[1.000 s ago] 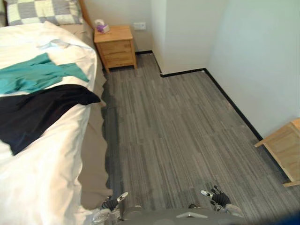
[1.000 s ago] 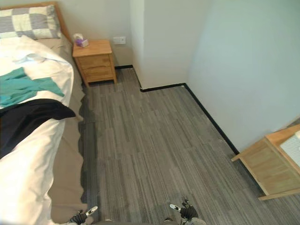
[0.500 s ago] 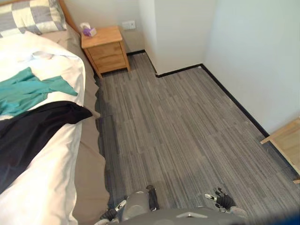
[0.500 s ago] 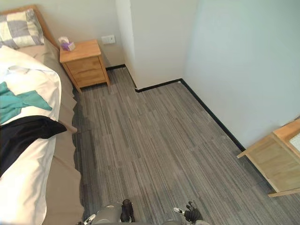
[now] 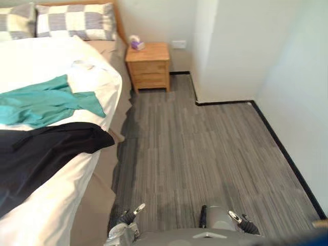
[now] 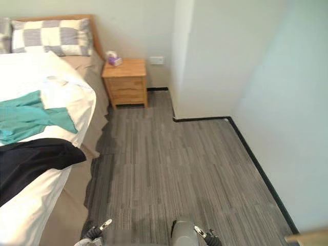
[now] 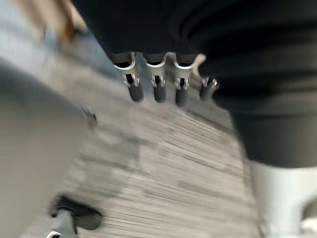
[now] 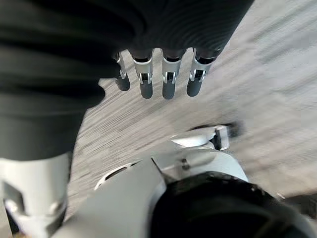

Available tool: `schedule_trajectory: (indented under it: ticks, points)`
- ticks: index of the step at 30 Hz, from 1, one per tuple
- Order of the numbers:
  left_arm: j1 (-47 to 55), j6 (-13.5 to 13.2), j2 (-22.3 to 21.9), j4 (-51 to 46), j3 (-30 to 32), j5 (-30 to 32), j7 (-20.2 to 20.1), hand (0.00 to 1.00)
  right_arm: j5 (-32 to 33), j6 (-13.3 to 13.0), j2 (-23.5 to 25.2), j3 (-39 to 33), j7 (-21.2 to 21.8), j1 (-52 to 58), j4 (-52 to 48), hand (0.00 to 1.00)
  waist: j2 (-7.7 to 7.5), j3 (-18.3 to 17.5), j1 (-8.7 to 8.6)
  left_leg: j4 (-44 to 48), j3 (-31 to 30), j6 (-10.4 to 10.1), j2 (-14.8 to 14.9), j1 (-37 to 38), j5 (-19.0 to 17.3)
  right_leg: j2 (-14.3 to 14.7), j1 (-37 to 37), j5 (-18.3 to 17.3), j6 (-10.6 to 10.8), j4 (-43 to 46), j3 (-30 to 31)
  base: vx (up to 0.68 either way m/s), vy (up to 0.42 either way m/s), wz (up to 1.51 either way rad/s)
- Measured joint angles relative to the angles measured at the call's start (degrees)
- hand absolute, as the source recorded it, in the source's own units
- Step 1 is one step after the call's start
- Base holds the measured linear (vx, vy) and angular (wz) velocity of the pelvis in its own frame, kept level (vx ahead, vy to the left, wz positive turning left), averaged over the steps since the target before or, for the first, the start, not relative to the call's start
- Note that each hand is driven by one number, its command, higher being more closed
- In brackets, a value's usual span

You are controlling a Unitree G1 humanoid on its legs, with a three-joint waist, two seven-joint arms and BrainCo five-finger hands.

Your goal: Tidy the bed and pick cloth on bed and put in laundry

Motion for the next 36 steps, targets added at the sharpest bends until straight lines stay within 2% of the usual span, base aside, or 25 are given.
schedule_trajectory:
  ticks: [1,2,4,6,8,9,10,11,13,14,16,18,19,20,21,22,23,26,27,29,30,31,32,34,36]
  points:
    - [0.21,0.35,-1.24,0.25,0.48,0.0,0.51,0.0,0.09,0.47,-1.42,0.06,-0.08,-0.03,-0.15,0.0,1.62,-0.09,0.37,0.27,1.46,-1.52,2.97,1.6,-0.65,2.22,1.36,-0.89,-1.61,1.37,-2.7,0.66,-0.411,0.14]
    - [0.11,0.05,-2.3,-0.33,0.75,0.24,0.52,0.0,0.01,0.56,-1.76,0.24,-0.19,-0.57,-0.56,0.0,2.6,0.22,0.42,0.82,4.79,-1.25,4.14,2.21,0.58,2.79,1.33,-3.53,-3.21,4.17,-3.34,0.52,-0.3,0.18]
    - [-0.59,0.02,-2.56,-0.14,0.81,0.7,0.93,0.0,0.01,0.75,-1.85,0.42,-0.36,-0.81,-0.61,0.0,2.48,0.38,0.17,-0.06,7.49,-1.78,4.87,4.27,3.4,2.48,1.59,-8.44,-4.64,9.03,-4.27,0.47,-0.277,0.25]
    - [-0.51,0.0,-3.14,0.02,1.43,1.92,1.16,0.0,0.11,1.28,-1.93,0.57,-0.62,-0.8,-0.5,0.0,2.58,0.17,0.17,0.44,7.22,-2.26,5.33,5.24,5.72,2.63,2.24,-12.32,-4.76,11.19,-4.94,0.42,-0.259,0.07]
    - [0.02,-0.02,-3.63,0.0,1.95,2.49,2.12,0.0,0.15,2.08,-2.1,0.55,-0.65,-0.85,-0.49,0.0,3.0,-0.34,0.04,8.01,6.0,-2.37,6.5,2.33,6.23,3.44,3.81,-14.98,-4.4,10.13,-5.72,0.31,-0.191,0.06]
    - [0.19,-0.18,-3.51,-0.34,2.65,2.52,2.25,0.0,-0.09,2.99,-2.45,0.96,-0.63,-0.84,-0.62,0.0,3.45,-0.59,-0.48,19.11,4.03,-4.23,7.67,-2.88,7.59,4.15,5.61,-15.77,-4.44,8.88,-5.96,0.32,-0.155,0.14]
    - [0.66,-0.54,-3.72,-0.44,4.38,2.44,2.47,0.0,-0.29,3.67,-2.9,1.28,-0.61,-0.58,-0.55,0.0,3.91,-0.73,-0.61,31.77,1.38,-7.16,8.82,-9.36,12.63,5.04,7.96,-16.43,-4.57,7.14,-6.3,0.33,-0.128,0.13]
    - [1.02,-0.99,-3.66,-0.42,4.71,2.41,2.94,0.0,-0.74,3.76,-3.32,1.82,-0.62,-0.36,-0.54,0.0,4.36,-0.76,-0.6,38.09,0.42,-7.86,9.42,-12.45,15.61,5.69,9.67,-16.8,-4.94,6.01,-6.69,0.43,-0.074,0.07]
    - [2.46,-2.6,-3.58,-2.13,6.64,1.62,3.85,0.0,-3.19,3.87,-3.9,3.01,-0.88,-0.84,0.08,0.0,4.55,-0.4,0.41,57.56,1.28,-5.16,11.69,-22.37,13.09,7.29,17.02,-17.5,-5.95,1.19,-6.73,0.39,-0.008,-0.03]
    - [2.48,-2.82,-3.44,-2.57,7.02,1.71,3.92,0.0,-3.62,3.88,-3.95,3.54,-1.09,-0.82,0.18,0.0,4.31,-0.29,0.81,58.92,1.96,-4.35,11.63,-24.04,11.94,7.29,18.94,-17.6,-5.8,-0.32,-6.72,0.32,0.032,-0.13]
    - [2.82,-3.37,-3.34,-4.44,7.03,1.64,3.69,0.0,-4.01,3.97,-4.23,5.3,-1.47,-1.08,-0.04,0.0,3.71,-0.16,1.76,55.25,5.28,-3.23,10.68,-29.72,7.93,6.77,24.42,-17.51,-4.95,-5.36,-6.19,0.46,0.111,-0.25]
    - [2.35,-4.28,-2.95,-5.07,6.79,1.55,3.13,0.0,-4.03,3.96,-4.03,5.6,-1.25,-2.97,1.09,0.0,2.09,0.65,2.56,39.08,10.67,-1.76,6.83,-32.2,4.83,3.77,28.69,-16.86,-3.07,-7.85,-5.47,0.55,0.223,-0.39]
    - [2.21,-4.34,-2.47,-4.82,6.12,1.66,3.05,0.0,-4.03,3.81,-3.84,5.72,-0.88,-4.05,1.89,0.0,1.65,0.57,2.58,25.84,13.4,-0.96,4.54,-31.82,7.53,2.11,29.42,-17.38,-1.63,-7.59,-5.54,0.52,0.244,-0.37]
    - [1.87,-4.32,-2.45,-4.26,5.39,0.86,2.68,0.0,-4.22,3.39,-4.18,5.76,-0.26,-4.58,2.28,0.0,1.39,0.67,2.87,16.09,16.86,3.97,2.74,-30.01,14.31,0.7,30.16,-18.3,1.48,-7.22,-4.91,0.41,0.199,-0.24]
    - [1.56,-4.28,-1.82,-4.23,5.46,0.64,2.6,0.0,-4.34,3.22,-3.47,6.24,0.01,-4.86,2.18,0.0,-0.05,0.25,2.91,14.41,18.13,4.68,1.18,-29.12,14.75,-0.78,30.12,-17.89,1.57,-7.49,-4.88,0.47,0.208,-0.1]
    - [1.14,-4.24,-1.76,-4.21,5.59,0.64,2.04,0.0,-5.13,2.19,-2.74,7.1,0.82,-5.14,1.24,0.0,-0.35,0.19,2.68,12.85,18.17,5.0,0.4,-28.65,14.52,-0.2,29.77,-15.22,0.69,-10.13,-4.63,0.48,0.193,-0.01]
    - [1.1,-3.77,-1.97,-3.81,5.96,0.44,1.75,0.0,-5.22,1.35,-2.06,6.99,0.82,-5.19,0.55,0.0,-0.47,0.21,3.04,13.04,18.25,5.07,0.41,-28.38,13.52,1.19,30.3,-11.84,0.12,-13.1,-4.03,0.45,0.161,-0.05]
    - [1.16,-3.2,-1.22,-3.29,5.23,0.47,1.86,0.0,-5.68,0.9,-1.42,6.92,0.58,-5.17,0.68,0.0,-0.09,0.05,3.95,15.69,18.6,4.79,0.59,-25.86,11.81,1.0,32.97,-4.63,0.59,-14.28,-1.46,0.33,0.117,-0.15]
    - [1.34,-2.79,-1.18,-3.03,4.88,0.47,1.92,0.0,-6.18,0.6,-1.53,6.85,0.51,-5.16,0.86,0.0,0.38,-0.26,4.13,15.63,18.55,4.47,0.43,-25.1,11.11,1.0,32.43,-3.98,0.92,-12.57,-0.72,0.26,0.123,-0.25]
    - [1.69,-1.35,-0.72,-1.02,2.8,0.7,2.01,0.0,-6.33,0.27,-1.89,6.46,0.05,-5.28,1.45,0.0,1.7,-1.54,3.88,11.37,17.86,4.56,-0.29,-21.09,6.23,-0.21,27.34,-4.54,2.14,0.24,-0.44,0.24,0.114,-0.13]
    - [1.23,-0.77,0.05,-0.66,1.61,0.78,1.91,0.0,-6.21,-0.06,-1.81,6.32,-0.57,-5.98,1.84,0.0,0.62,-1.26,3.55,9.78,18.43,4.86,-1.94,-18.85,5.65,-3.14,23.47,-4.79,3.02,10.72,0.34,0.27,0.052,-0.13]
    - [0.7,-0.28,1.22,-0.6,0.71,1.63,1.84,0.0,-5.81,-0.33,-1.77,5.82,-1.0,-6.55,2.03,0.0,-0.65,0.02,3.41,8.03,18.79,5.2,-3.75,-15.09,5.08,-6.12,18.41,-1.2,4.89,23.61,2.31,0.25,0.031,-0.14]
    - [0.47,-0.02,1.83,-0.01,0.43,2.33,1.92,0.0,-5.32,-0.71,-1.78,5.67,-1.4,-6.63,2.27,0.0,-0.59,0.57,3.39,7.51,18.87,5.18,-4.02,-13.4,4.65,-6.83,15.89,-1.53,4.51,29.38,2.74,0.23,0.007,-0.13]
    - [0.53,1.41,3.52,2.11,-0.89,2.8,2.08,0.0,-5.08,-1.63,-2.16,5.97,-2.43,-6.93,1.79,0.0,-0.47,0.95,2.37,3.94,19.04,4.66,-4.03,-6.56,4.24,-7.72,8.32,-6.86,1.33,40.76,1.07,0.26,0.009,0.04]
    - [0.0,2.95,3.66,2.63,-1.16,2.67,1.96,0.0,-5.08,-1.94,-2.7,5.87,-2.8,-6.99,1.73,0.0,-0.3,0.99,2.05,0.73,18.88,4.01,-3.4,-2.16,4.47,-7.18,4.18,-10.05,0.44,37.44,-1.48,0.28,-0.04,0.16]
